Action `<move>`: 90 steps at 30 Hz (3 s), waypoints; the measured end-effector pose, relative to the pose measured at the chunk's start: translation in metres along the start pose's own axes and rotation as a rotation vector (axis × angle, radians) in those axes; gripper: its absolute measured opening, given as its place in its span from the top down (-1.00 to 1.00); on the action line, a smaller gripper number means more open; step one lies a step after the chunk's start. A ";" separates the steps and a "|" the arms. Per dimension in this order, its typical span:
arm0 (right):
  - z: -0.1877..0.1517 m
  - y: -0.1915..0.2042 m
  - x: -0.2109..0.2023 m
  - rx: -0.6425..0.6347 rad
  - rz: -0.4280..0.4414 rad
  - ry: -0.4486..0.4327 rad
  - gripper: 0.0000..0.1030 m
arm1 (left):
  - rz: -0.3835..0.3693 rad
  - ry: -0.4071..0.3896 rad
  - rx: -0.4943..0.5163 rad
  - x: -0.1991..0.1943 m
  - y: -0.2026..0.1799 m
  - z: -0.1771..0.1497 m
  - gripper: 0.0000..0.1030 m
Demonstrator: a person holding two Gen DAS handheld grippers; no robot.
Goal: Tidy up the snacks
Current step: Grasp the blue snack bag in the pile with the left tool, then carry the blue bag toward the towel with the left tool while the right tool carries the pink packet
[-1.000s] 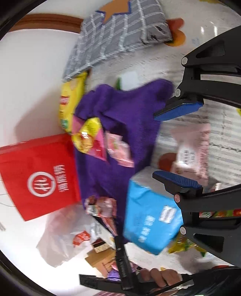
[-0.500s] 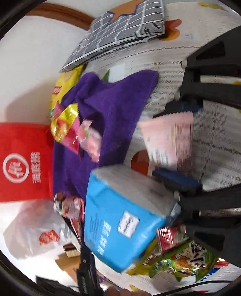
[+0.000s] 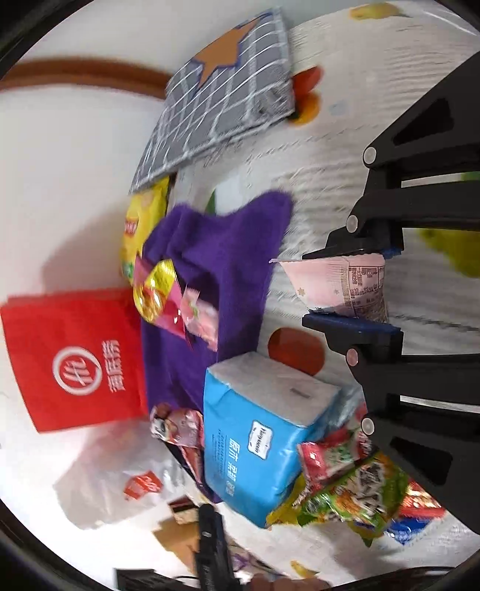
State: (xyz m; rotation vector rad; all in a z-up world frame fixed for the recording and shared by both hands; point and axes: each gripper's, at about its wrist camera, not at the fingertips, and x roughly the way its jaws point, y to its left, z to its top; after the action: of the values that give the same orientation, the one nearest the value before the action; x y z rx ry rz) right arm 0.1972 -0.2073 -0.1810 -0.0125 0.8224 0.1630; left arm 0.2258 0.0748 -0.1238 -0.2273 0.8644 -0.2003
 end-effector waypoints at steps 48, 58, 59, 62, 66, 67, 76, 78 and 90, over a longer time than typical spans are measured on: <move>-0.079 0.019 -0.052 0.063 0.079 0.070 0.28 | 0.234 0.080 0.258 -0.017 -0.044 -0.117 0.26; -0.055 0.024 -0.039 0.006 0.028 0.032 0.43 | 0.227 0.045 0.201 -0.011 -0.025 -0.110 0.22; -0.053 0.025 -0.036 0.001 0.029 0.036 0.46 | 0.228 0.045 0.202 -0.011 -0.025 -0.110 0.22; -0.050 0.029 -0.027 -0.009 0.039 0.060 0.46 | 0.217 0.044 0.192 -0.012 -0.023 -0.110 0.22; -0.051 0.027 -0.025 0.008 0.044 0.069 0.45 | 0.215 0.044 0.191 -0.013 -0.023 -0.110 0.22; -0.051 0.027 -0.025 0.013 0.047 0.071 0.45 | 0.216 0.044 0.191 -0.012 -0.023 -0.110 0.22; -0.052 0.025 -0.019 0.030 0.048 0.096 0.42 | 0.217 0.043 0.191 -0.012 -0.023 -0.110 0.22; -0.052 0.028 -0.018 0.018 0.034 0.100 0.41 | 0.218 0.044 0.192 -0.012 -0.023 -0.110 0.22; -0.053 0.028 -0.018 0.021 0.042 0.103 0.38 | 0.215 0.043 0.192 -0.012 -0.023 -0.110 0.23</move>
State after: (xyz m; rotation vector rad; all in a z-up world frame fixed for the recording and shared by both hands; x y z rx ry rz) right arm 0.1423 -0.1858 -0.2028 0.0169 0.9274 0.1948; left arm 0.1313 0.0429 -0.1774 0.0500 0.8997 -0.0873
